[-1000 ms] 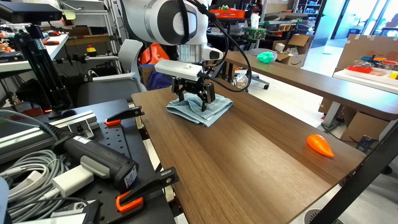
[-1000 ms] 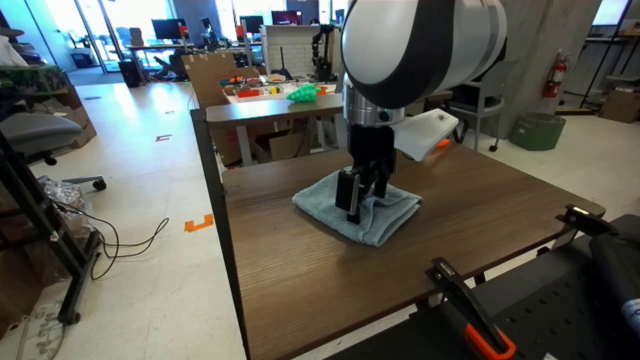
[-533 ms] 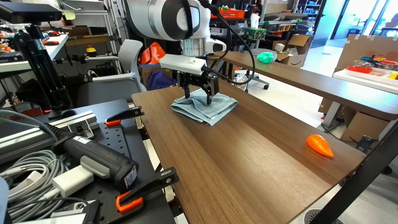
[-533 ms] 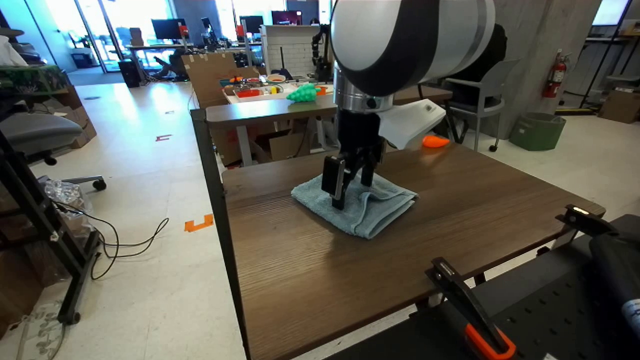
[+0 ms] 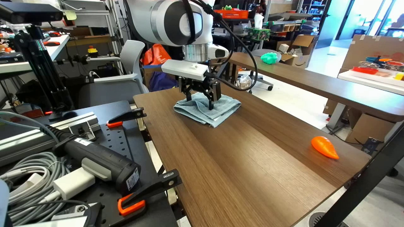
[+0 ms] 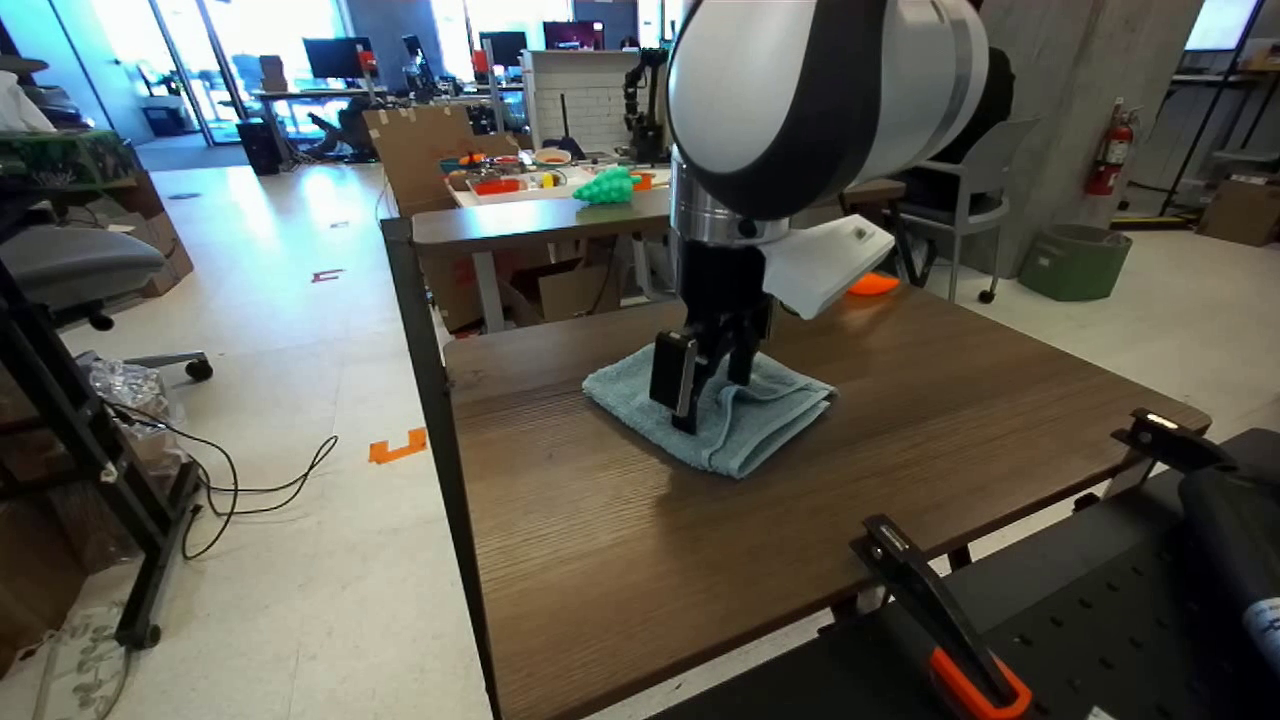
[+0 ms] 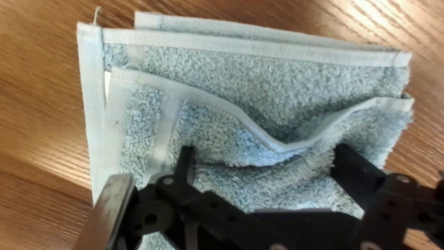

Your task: Use the blue towel to wipe the tabletop

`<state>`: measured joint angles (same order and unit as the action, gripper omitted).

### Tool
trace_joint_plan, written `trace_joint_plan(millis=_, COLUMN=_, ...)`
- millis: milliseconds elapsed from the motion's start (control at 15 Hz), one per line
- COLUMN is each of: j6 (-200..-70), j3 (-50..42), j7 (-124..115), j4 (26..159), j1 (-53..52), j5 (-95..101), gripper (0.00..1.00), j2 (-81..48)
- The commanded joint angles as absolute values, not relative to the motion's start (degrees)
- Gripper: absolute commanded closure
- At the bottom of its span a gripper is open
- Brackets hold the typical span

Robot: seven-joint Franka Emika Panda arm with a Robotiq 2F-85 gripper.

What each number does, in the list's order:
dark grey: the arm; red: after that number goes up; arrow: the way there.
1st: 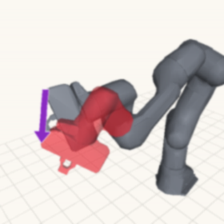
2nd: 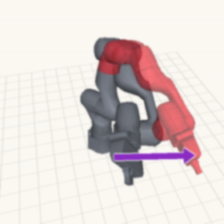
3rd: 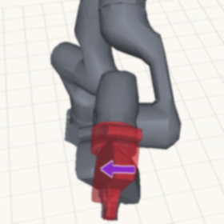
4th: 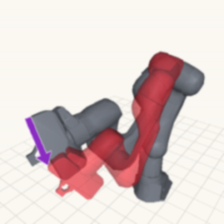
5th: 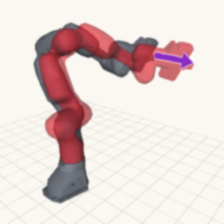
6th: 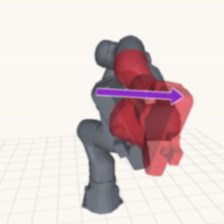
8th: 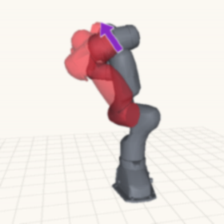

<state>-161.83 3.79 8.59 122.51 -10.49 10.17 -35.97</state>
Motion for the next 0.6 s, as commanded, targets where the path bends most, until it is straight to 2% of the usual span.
trace_joint_plan(millis=0, j6=-160.66, j3=4.08, j7=7.56, j4=115.87, j1=-10.79, j5=10.09, gripper=0.00, j2=-42.36)
trace_joint_plan(millis=533, j6=-159.13, j3=3.77, j7=-1.84, j4=93.29, j1=-10.33, j5=2.16, gripper=0.00, j2=-52.03)
